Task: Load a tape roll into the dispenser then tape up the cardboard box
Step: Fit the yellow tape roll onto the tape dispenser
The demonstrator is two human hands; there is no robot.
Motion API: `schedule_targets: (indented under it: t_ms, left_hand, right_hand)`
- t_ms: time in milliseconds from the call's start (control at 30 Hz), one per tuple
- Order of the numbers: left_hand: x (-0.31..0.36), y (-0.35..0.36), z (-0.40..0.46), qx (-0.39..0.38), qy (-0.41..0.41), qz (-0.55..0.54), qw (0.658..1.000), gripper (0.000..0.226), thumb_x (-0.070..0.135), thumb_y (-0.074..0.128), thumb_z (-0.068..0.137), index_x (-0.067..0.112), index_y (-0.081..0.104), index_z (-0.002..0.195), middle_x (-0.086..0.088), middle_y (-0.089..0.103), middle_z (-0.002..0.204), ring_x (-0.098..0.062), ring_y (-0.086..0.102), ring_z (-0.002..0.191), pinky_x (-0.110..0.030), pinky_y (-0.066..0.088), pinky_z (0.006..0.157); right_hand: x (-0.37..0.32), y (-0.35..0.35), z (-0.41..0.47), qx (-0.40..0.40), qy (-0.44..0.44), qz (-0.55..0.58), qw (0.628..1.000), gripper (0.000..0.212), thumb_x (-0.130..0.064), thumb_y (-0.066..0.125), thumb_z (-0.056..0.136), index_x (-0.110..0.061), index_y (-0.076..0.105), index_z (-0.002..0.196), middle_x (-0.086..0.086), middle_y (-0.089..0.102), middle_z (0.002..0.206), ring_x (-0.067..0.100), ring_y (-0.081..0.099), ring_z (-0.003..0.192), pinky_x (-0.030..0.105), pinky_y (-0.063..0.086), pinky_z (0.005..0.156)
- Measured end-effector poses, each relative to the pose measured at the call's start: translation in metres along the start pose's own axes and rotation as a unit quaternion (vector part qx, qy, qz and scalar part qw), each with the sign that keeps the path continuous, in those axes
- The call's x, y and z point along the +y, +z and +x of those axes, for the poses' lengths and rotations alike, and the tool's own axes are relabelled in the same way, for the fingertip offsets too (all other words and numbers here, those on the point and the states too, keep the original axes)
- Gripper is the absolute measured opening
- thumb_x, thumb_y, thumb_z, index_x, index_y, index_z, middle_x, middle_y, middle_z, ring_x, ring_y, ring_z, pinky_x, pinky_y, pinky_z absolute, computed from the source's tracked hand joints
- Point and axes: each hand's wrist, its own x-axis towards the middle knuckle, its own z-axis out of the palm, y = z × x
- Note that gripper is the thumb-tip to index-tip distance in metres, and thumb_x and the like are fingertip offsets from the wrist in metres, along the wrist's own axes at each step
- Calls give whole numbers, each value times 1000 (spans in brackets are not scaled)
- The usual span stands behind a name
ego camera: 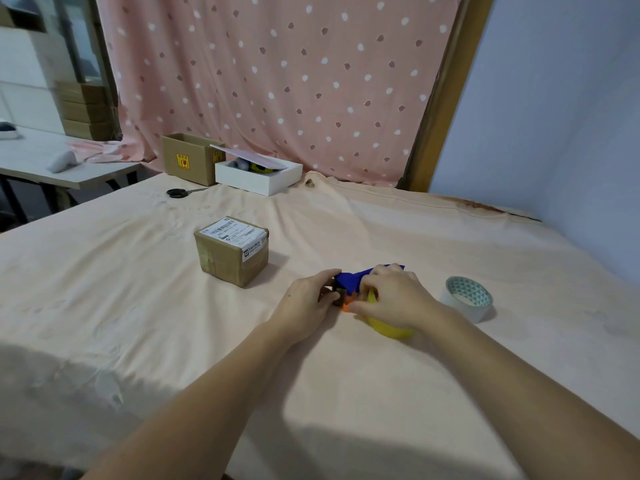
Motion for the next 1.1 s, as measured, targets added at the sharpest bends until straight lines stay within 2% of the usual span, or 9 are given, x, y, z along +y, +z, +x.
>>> schedule_targets:
  t_ms: [167,233,333,500,633,767,867,967,1100]
  left_hand:
    - [-1,-3,0,-15,-3,-23,1000,51,9,61,94,18,55,144,5,72,125,-11,68,106,-15,44,93]
    - [-1,-6,-1,-32,-4,-38,999,55,9,62,94,19,51,147,7,70,127,-8,67,108,-12,43,94]
    - [-3,-8,-1,-67,-12,-59,996,61,6,62,94,19,45,151,11,67,121,-7,66,110,-16,44,97]
    - [-5,-11,1,-104,-24,-97,990,70,10,71,89,22,42,152,13,68,117,-1,67,104,-19,48,98]
    - [0,-4,1,-54,-39,-104,992,68,28,84,77,28,55,139,13,70,112,2,69,92,-20,53,88]
    - [3,-3,7,-14,-55,-82,995,47,25,83,77,28,63,120,10,71,100,-2,69,83,-16,49,75]
    - [5,-6,12,-19,-59,-58,996,42,22,83,77,27,64,114,12,71,95,2,66,77,-10,45,67]
    - [4,-7,15,-36,-53,-48,997,37,20,80,79,28,64,112,9,74,96,-3,69,78,-21,51,74]
    - [-1,-11,17,-51,-42,-49,997,36,14,74,82,27,65,114,10,76,97,-5,70,81,-25,52,79]
  right_hand:
    - [-7,5,3,33,4,2,999,32,-55,59,93,-26,63,78,-2,63,89,24,45,99,41,36,83]
    - [-7,6,3,39,0,17,999,32,-53,59,94,-27,63,75,-2,65,87,24,44,98,40,32,80]
    - [-8,7,2,39,1,31,999,34,-53,60,94,-30,59,69,-3,65,85,24,43,98,40,30,79]
    - [-9,7,2,42,13,26,999,31,-46,53,97,-26,69,80,-3,67,90,25,45,104,43,37,86]
    - [-8,9,2,40,23,33,998,31,-48,53,94,-27,67,76,-2,66,90,24,45,104,40,33,82]
    - [-8,9,3,43,21,37,998,35,-52,57,91,-28,58,66,-3,65,85,23,45,100,38,31,78]
    - [-8,9,4,48,21,39,998,33,-57,60,89,-29,60,70,-5,65,84,22,46,99,38,33,78]
    - [-4,4,1,55,20,68,996,30,-60,73,75,-32,63,84,-9,64,94,19,52,97,35,37,77]
    - [7,-1,-13,75,13,38,996,64,-52,81,61,-32,53,115,-11,44,117,15,45,108,31,45,86]
